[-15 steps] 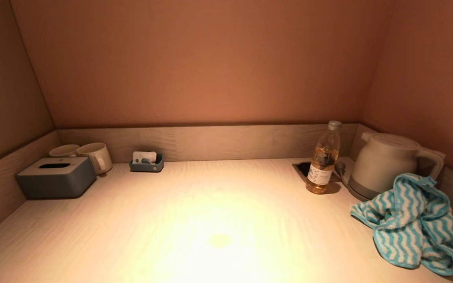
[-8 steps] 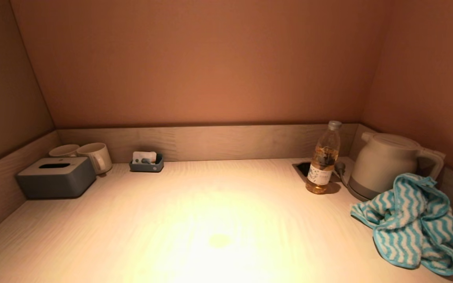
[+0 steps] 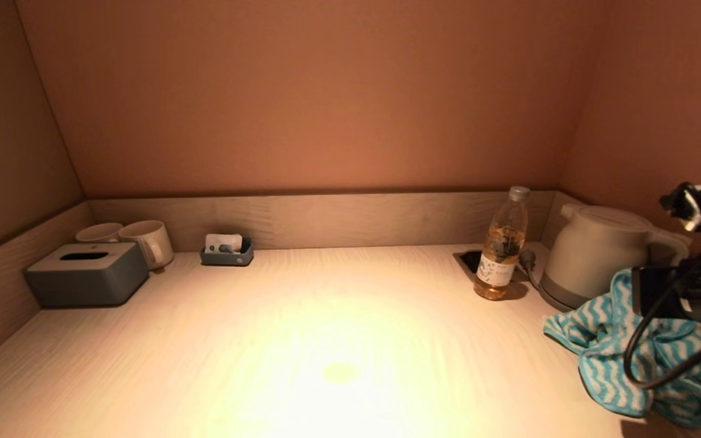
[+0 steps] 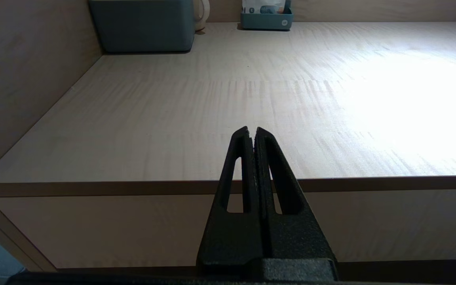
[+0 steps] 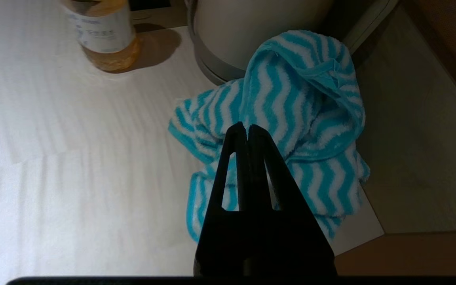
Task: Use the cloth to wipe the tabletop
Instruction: Pick up the tablecloth
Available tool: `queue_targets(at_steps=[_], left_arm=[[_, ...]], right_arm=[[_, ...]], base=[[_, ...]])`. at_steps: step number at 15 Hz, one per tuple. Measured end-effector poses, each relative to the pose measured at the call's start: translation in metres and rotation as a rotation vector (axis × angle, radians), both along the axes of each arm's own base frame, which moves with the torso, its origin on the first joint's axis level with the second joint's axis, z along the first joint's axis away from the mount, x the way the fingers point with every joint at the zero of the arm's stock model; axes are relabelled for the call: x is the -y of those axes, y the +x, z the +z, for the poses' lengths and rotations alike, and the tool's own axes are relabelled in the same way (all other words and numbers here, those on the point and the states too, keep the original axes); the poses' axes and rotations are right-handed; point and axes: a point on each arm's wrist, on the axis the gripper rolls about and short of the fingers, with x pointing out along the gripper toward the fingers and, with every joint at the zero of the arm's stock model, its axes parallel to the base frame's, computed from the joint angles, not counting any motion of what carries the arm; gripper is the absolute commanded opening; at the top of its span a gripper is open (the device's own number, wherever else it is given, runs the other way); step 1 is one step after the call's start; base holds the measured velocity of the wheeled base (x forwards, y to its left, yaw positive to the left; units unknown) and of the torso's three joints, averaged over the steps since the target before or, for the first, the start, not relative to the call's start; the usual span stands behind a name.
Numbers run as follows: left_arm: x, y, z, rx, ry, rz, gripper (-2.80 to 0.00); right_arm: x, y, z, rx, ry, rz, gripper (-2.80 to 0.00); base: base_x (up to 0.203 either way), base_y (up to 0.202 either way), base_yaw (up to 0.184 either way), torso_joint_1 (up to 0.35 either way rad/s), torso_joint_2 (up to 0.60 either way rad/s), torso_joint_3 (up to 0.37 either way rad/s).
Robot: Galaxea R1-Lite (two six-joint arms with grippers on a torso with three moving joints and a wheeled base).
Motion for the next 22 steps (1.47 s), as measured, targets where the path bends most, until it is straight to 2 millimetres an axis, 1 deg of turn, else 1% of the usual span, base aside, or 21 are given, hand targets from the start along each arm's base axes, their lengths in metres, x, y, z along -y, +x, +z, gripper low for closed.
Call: queue_targets(at_steps=[2,3,6,10,17,22], left_arm=[[0.000,0.000,0.000,0.000,0.000,0.000,-2.80],[0.000,0.000,0.000,0.000,0.000,0.000,-2.80],[0.000,0.000,0.000,0.000,0.000,0.000,-2.80],[0.000,0.000,0.000,0.000,0.000,0.000,-2.80],[0.000,0.000,0.000,0.000,0.000,0.000,-2.80],[0.000,0.000,0.000,0.000,0.000,0.000,-2.80]], right_arm=[[0.009,0.029,-0.013,-0.035,-0.020,-0.063,-2.80],[0.012,0.038,-0.020,-0.049,-0.027,-0.089,-2.80],[0.015,0.049,-0.031,-0.071,-0.041,-0.123,-2.80],[0.015,0.046,-0.041,-0.105,-0.040,-0.124,-2.80],[0.012,0.023,-0.043,-0.127,-0.028,-0.116,-2.80],[0.012,0.025,-0.031,-0.133,0.040,-0.125,-2.80]], base=[[0.000,0.000,0.000,0.000,0.00,0.000],[0.000,0.000,0.000,0.000,0.00,0.000],[0.000,0.000,0.000,0.000,0.00,0.000],[0.000,0.000,0.000,0.000,0.00,0.000],[0.000,0.000,0.000,0.000,0.00,0.000],[0.000,0.000,0.000,0.000,0.00,0.000]])
